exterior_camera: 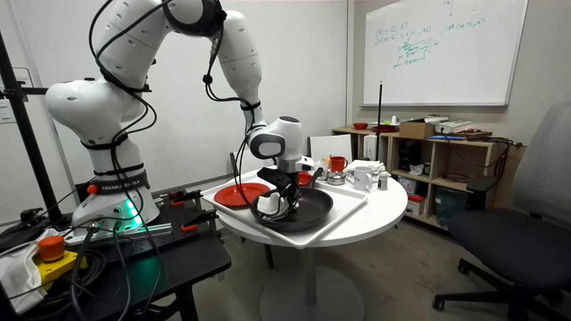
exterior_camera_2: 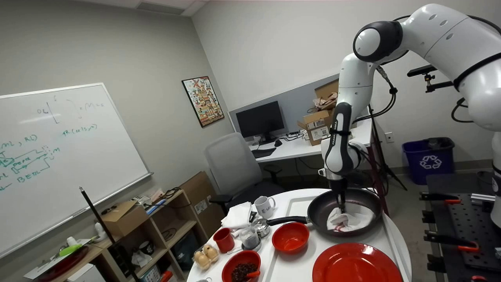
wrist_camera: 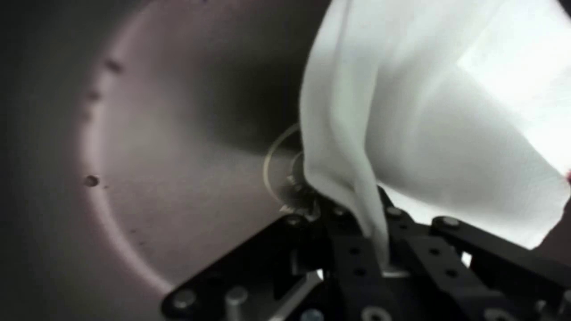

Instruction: Use the tea towel to wipe the pan

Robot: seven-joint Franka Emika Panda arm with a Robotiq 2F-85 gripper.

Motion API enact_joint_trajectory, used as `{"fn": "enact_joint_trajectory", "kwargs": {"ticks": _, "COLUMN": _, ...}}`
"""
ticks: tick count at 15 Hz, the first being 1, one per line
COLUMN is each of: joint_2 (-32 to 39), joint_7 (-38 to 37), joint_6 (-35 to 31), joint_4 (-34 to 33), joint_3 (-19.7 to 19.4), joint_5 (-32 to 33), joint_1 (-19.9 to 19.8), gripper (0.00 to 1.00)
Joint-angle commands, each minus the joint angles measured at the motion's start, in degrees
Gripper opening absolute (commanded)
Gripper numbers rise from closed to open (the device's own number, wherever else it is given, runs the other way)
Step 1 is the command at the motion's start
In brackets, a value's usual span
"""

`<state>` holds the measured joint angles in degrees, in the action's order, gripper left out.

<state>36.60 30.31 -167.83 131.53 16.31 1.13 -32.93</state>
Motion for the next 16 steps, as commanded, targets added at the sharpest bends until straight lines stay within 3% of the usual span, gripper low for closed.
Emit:
{"fn": "enact_joint_trajectory", "kwargs": {"ticks": 1, "joint_2": -0.1, "joint_7": 0.5, "joint_6": -4.2, "joint_4": -3.3, "joint_3": 1.9, "joint_5": -3.0, "joint_1": -5.9, "gripper": 0.05}}
{"fn": "enact_joint_trajectory", "kwargs": {"ticks": 7, "joint_2": -0.3, "joint_7": -1.9, "joint_6": -13.9, "joint_4": -5.0, "joint_3": 5.5, "joint_5": -0.5, "joint_1": -15.1, "gripper": 0.05}}
{"fn": "enact_joint_trajectory", "kwargs": {"ticks": 13, "joint_2": 1.0, "joint_7": -5.2, "joint_6": -20.1, "joint_4": -3.0, "joint_3": 3.7, "joint_5": 5.5, "joint_1": -13.4, "gripper": 0.05}}
{"fn": "enact_joint_trajectory", "kwargs": {"ticks": 16, "joint_2": 3.6, "joint_7": -5.8, "joint_6": -32.0, "joint_4": -0.8, "joint_3": 1.8, "joint_5": 11.7, "joint_1": -11.5, "gripper": 0.05}}
